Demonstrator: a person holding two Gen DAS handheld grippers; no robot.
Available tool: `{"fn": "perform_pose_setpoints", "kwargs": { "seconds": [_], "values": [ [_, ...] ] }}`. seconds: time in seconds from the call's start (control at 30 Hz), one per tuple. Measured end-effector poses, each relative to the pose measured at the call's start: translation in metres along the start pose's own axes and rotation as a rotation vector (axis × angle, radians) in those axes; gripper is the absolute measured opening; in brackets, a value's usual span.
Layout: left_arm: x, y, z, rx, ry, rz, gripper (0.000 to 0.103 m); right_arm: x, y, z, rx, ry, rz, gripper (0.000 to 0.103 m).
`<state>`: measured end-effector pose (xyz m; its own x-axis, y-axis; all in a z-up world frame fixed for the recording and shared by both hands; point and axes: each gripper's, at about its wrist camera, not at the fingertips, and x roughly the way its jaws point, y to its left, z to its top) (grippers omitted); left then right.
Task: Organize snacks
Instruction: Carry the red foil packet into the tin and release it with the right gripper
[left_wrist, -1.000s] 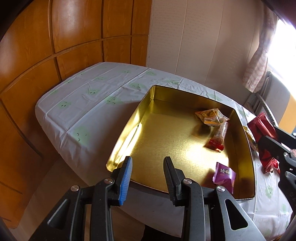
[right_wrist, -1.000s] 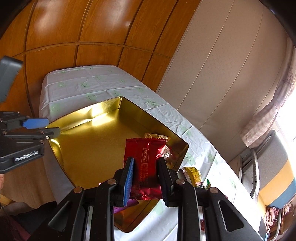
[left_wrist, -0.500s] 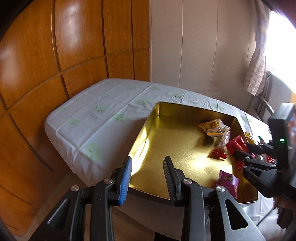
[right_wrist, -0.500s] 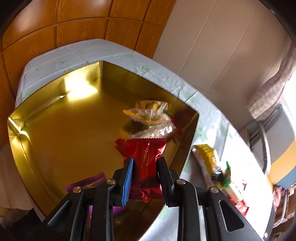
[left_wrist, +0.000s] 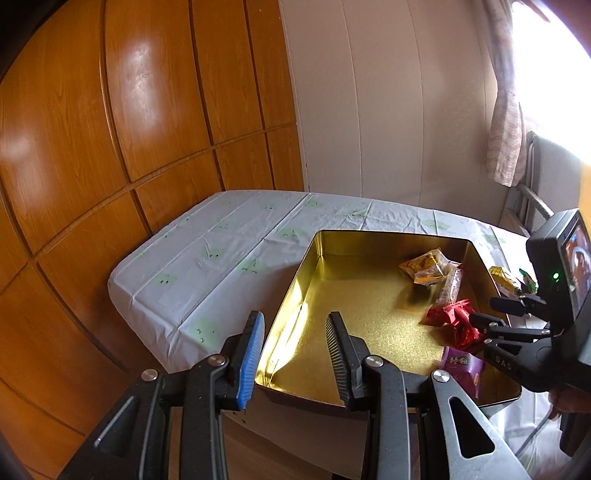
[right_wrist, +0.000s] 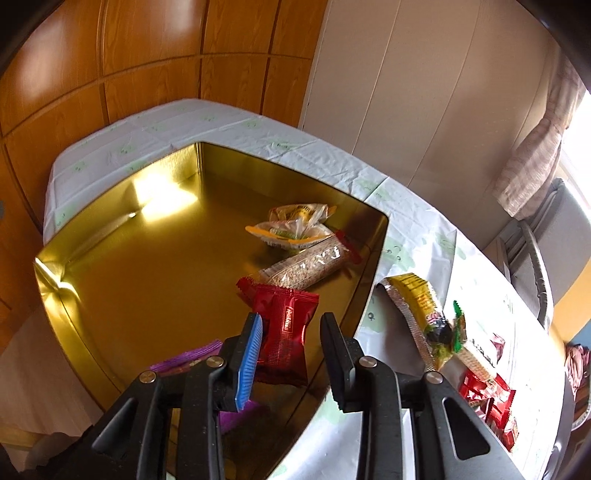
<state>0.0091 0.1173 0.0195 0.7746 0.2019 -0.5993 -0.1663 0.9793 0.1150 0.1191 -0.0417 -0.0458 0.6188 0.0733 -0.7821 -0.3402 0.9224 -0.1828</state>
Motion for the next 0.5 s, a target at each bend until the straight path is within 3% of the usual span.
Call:
{"fn": "perform_pose_setpoints", "kwargs": {
  "seconds": [0.5],
  "values": [
    [-0.011,-0.016,-0.002,0.045,-0.008,-0.019,0.036,-0.045,-0.046,-0.020,0.046,-0.046,-0.064,0.037]
  ]
}}
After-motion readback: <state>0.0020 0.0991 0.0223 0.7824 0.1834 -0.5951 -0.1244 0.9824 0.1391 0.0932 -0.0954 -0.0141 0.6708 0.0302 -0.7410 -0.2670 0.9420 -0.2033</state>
